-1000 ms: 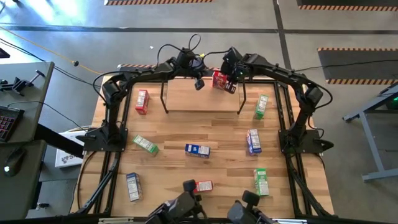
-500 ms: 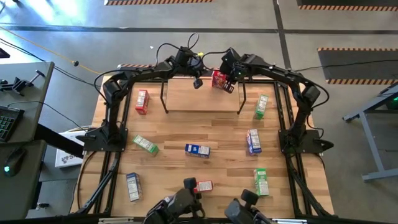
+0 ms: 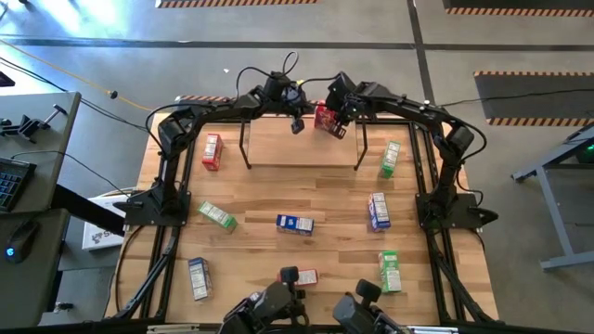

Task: Stack cereal on shelf
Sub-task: Put the middle red cereal box on the shelf

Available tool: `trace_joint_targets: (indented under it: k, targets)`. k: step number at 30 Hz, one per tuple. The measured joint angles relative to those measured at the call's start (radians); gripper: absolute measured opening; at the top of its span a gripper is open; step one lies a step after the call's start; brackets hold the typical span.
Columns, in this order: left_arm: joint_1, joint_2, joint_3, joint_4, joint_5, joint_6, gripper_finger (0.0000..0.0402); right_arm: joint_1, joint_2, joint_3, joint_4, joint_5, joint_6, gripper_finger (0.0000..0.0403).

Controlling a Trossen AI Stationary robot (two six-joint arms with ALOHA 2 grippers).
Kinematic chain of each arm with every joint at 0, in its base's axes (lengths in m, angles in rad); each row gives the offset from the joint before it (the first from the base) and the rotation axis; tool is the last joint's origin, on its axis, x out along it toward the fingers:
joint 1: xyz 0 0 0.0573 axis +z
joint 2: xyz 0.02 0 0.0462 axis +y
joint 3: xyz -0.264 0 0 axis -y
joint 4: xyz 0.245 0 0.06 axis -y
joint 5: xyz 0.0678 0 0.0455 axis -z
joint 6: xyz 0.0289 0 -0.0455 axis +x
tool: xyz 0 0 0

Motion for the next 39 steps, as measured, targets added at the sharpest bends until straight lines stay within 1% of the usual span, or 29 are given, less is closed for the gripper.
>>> trace_joint_targets:
  k: [3,7,16,24,30,33,39]
  targets:
    - [-0.001,0.000,0.000,-0.013,0.007,0.002,0.0003,0.000,0.000,0.000,0.008,-0.008,-0.007,0.0002]
    - [-0.003,0.000,0.000,-0.008,0.051,0.001,0.0003,0.000,0.000,0.000,0.022,-0.026,-0.021,0.0002]
    - [-0.016,0.000,0.000,-0.013,0.055,0.002,0.0003,-0.001,0.000,0.000,0.015,-0.039,-0.028,0.0002]
    - [-0.011,-0.008,0.000,-0.072,0.068,0.011,0.0003,-0.001,0.000,0.000,0.004,-0.028,-0.056,0.0002]
    - [-0.028,-0.009,0.000,-0.090,0.066,0.019,0.0003,-0.001,-0.003,0.000,-0.001,0.035,-0.080,0.0002]
    - [-0.028,-0.009,0.000,-0.066,0.066,0.007,0.0003,-0.001,-0.013,0.002,-0.010,0.067,-0.080,0.0002]
    - [-0.028,-0.007,0.000,-0.043,0.066,-0.011,0.0003,-0.003,-0.051,0.002,-0.048,0.069,-0.053,0.0003]
